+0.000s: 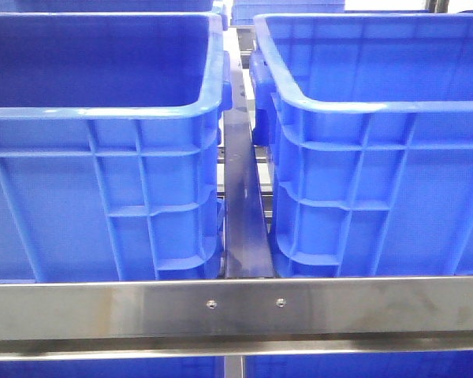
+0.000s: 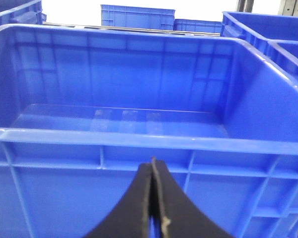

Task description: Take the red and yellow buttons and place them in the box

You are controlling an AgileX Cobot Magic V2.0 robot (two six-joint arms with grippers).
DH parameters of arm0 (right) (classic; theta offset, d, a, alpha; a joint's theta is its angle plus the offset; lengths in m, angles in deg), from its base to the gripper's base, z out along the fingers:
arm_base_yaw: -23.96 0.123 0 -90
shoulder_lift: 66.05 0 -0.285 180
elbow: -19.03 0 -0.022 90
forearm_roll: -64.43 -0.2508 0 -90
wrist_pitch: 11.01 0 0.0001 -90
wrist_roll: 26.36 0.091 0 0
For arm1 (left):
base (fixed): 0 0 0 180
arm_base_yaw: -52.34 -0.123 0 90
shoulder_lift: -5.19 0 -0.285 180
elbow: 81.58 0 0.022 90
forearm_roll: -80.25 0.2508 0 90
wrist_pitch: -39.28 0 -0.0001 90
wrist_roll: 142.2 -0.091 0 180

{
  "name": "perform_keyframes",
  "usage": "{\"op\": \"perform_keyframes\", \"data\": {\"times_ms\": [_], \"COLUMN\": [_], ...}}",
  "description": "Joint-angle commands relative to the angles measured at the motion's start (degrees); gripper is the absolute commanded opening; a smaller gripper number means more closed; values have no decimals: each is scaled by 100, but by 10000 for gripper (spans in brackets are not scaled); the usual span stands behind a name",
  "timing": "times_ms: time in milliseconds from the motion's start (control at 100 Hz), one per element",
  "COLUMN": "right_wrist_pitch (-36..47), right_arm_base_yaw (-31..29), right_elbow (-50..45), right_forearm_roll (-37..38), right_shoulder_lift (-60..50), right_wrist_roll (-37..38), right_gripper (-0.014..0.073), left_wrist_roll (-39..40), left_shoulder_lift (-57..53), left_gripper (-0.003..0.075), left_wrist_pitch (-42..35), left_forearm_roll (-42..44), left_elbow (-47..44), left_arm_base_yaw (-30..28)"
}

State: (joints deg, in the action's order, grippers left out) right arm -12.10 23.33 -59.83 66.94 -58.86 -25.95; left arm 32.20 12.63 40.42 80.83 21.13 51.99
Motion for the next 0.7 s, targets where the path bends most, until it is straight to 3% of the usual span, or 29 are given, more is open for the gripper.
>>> {"op": "perform_keyframes", "data": {"times_ms": [0,430,690], "right_wrist_pitch": [441,441,441], "right_arm_base_yaw": [-43,-43,-43], "right_elbow": [94,94,94], "right_forearm_roll": [44,44,44], "right_shoulder_lift": [-136,-136,-136], "right_wrist_roll": [18,18,18], "right_gripper": [-63,-63,-63], "left_wrist_roll": [65,65,65], "left_shoulder_lift": [-171,1074,2658], "left_gripper": [-20,-20,-19], "left_wrist_pitch": [-507,1432,1725], "left_forearm_roll": [-58,-58,-58], "left_elbow": [21,2288,3499], "left_arm_base_yaw": [-21,-21,-21]}}
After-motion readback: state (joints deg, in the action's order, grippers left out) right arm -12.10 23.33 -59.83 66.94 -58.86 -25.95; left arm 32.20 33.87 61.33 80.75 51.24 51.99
